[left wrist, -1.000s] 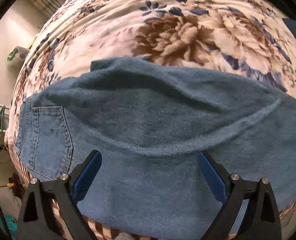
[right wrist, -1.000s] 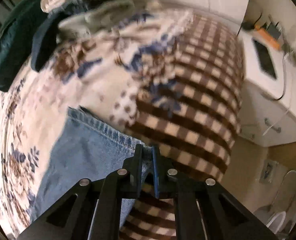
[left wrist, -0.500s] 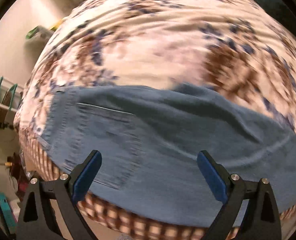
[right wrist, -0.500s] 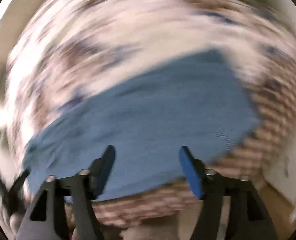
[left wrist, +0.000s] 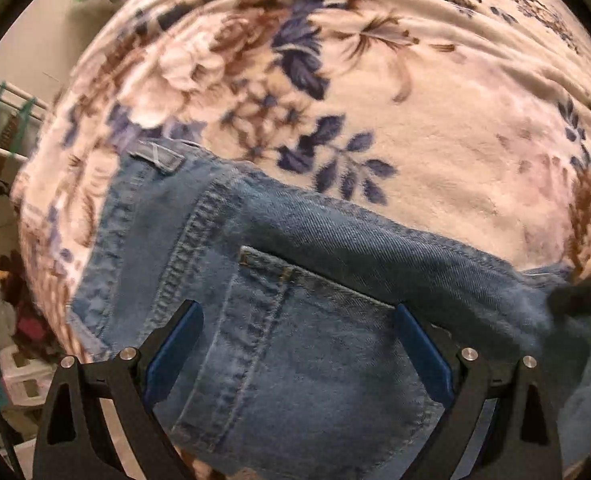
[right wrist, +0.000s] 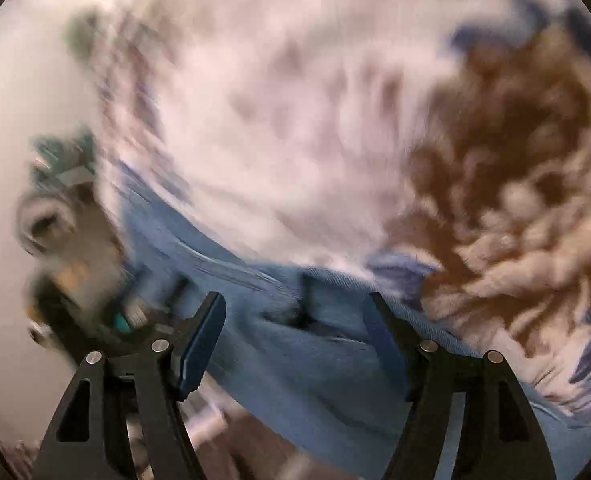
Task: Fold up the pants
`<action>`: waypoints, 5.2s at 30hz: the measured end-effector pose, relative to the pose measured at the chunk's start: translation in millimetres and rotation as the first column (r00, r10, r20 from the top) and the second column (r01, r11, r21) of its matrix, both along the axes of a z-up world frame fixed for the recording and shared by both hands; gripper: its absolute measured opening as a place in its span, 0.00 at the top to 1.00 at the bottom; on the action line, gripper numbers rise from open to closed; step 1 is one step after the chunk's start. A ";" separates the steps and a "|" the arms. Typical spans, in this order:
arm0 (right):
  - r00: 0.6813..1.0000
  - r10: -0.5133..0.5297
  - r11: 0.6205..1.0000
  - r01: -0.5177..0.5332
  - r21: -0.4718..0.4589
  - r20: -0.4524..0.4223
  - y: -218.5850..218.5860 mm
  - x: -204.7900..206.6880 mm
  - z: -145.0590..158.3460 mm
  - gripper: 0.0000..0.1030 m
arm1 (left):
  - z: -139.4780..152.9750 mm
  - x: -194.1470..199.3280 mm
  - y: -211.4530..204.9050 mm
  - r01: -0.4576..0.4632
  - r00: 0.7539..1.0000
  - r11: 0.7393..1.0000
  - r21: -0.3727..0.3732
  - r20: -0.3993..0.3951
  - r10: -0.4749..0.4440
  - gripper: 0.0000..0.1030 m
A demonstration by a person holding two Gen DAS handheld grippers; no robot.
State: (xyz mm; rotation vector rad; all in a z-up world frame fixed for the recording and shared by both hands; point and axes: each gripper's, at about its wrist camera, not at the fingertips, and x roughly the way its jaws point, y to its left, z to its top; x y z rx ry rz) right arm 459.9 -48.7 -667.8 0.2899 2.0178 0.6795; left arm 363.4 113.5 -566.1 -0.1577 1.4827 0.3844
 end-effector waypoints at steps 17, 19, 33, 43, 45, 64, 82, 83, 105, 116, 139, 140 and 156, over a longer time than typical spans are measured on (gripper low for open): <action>0.938 0.071 0.976 0.005 0.218 -0.338 26.5 -20.8 -56.6 0.35 | -4.0 7.8 35.3 -0.126 0.992 0.958 -0.258 -0.054 0.116 0.01; 0.939 0.023 0.986 0.035 0.163 -0.343 31.3 -25.2 -69.3 0.35 | -1.9 8.5 47.3 -0.215 0.977 0.918 -0.332 -0.081 0.200 0.01; 0.961 -0.075 0.946 0.152 0.287 -0.265 -4.3 -42.7 -32.6 0.64 | -27.9 38.0 43.1 -0.372 0.927 0.848 -0.377 -0.193 0.321 0.02; 0.904 -0.313 0.909 0.374 0.185 -0.291 -65.0 -15.3 -34.9 0.86 | -32.1 30.9 36.4 -0.328 0.944 0.871 -0.366 -0.158 0.289 0.02; 0.908 -0.321 0.904 0.378 0.200 -0.268 -85.4 -11.4 -25.6 0.86 | -30.6 29.9 38.2 -0.331 0.943 0.870 -0.366 -0.155 0.293 0.02; 0.973 -0.178 0.980 0.189 -0.067 0.145 -140.8 -3.4 57.2 0.51 | 27.1 34.1 2.2 -0.121 0.993 0.930 -0.348 -0.034 0.116 0.02; 0.928 -0.225 0.924 0.300 -0.238 0.298 -286.5 -67.6 37.2 0.60 | -14.7 70.9 -76.2 0.096 0.994 0.987 -0.126 -0.033 -0.101 0.00; 0.916 -0.261 0.918 0.333 -0.216 0.306 -288.1 -73.5 43.2 0.56 | -6.6 66.9 -76.9 0.081 0.996 0.987 -0.137 -0.022 -0.085 0.00; -0.203 -0.950 -0.154 0.966 0.208 0.239 -640.9 -450.9 -1.2 0.17 | -19.8 -45.0 -288.9 0.374 0.921 0.917 -0.142 -0.064 -0.385 0.00; -0.317 -0.944 -0.239 0.851 0.468 0.094 -638.7 -427.6 -48.0 0.21 | -49.9 -21.4 -289.8 0.360 0.924 0.921 -0.150 -0.078 -0.374 0.00; -0.108 -0.896 0.077 0.917 0.391 0.430 -545.2 -350.6 84.5 0.93 | 26.7 -29.1 -208.1 0.262 0.965 0.948 -0.182 0.036 -0.260 0.00; -0.086 -0.884 0.115 0.913 0.392 0.460 -528.2 -339.7 97.7 0.93 | 31.1 -31.5 -194.5 0.243 0.970 0.952 -0.187 0.040 -0.240 0.00; 0.425 -0.526 0.734 0.664 0.141 0.737 -108.2 -210.8 63.7 0.93 | 64.8 -74.8 43.3 0.019 0.995 0.992 -0.125 0.101 -0.007 0.00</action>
